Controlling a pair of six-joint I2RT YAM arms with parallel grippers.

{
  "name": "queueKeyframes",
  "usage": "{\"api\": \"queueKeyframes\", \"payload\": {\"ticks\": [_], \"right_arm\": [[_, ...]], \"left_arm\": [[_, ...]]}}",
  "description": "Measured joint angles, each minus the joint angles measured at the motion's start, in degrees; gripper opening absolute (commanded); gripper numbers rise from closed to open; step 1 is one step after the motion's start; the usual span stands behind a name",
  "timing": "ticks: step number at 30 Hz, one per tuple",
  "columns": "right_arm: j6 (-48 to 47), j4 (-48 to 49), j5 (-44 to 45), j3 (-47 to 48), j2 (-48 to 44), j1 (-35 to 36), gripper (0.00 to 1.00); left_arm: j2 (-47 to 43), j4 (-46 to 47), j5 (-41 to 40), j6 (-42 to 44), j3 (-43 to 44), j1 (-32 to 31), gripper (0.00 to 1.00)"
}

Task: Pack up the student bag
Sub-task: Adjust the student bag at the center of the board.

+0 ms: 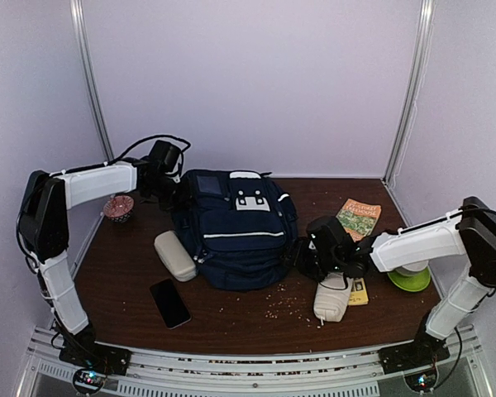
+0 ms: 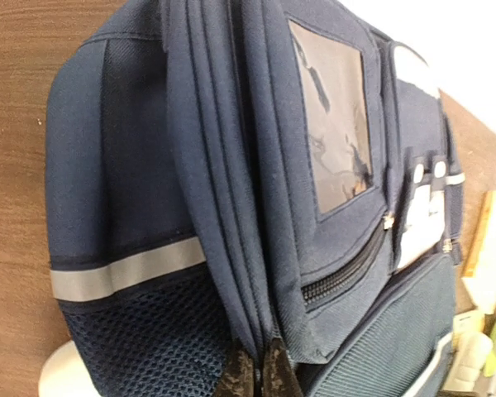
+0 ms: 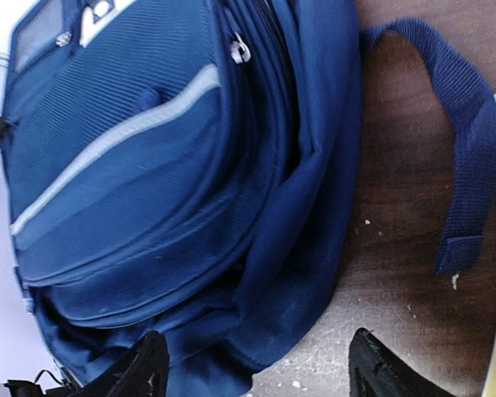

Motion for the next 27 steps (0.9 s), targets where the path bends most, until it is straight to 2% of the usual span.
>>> {"api": "queueKeyframes", "payload": {"ticks": [7,14,18,21,27], "right_arm": [[1.3,2.6,-4.3,2.9,7.7,-2.0,0.57],[-0.3,1.5,-7.4,7.7,11.2,-4.8,0.28],[-2.4,-1.5,-7.5,11.1,12.4,-7.0,0.16],[-3.9,-4.2,-7.3,14.6,13.8,-8.5,0.13],[-8.3,-11.0,-5.3,22.4,17.0,-12.1,0.13]], "left_arm": [[-2.3,4.4,0.6,-3.8,-4.3,-0.8,0.0],[-2.3,8.4,0.0,-5.8,-6.4,-1.3,0.0],[-2.3,9.8,-0.1,-6.4,-6.6,-1.7,0.0],[-2.3,10.5,-0.1,-6.8,-6.6,-2.1,0.0],[-2.1,11.3,0.0,-7.4,-6.7,-3.8,0.0]]}}
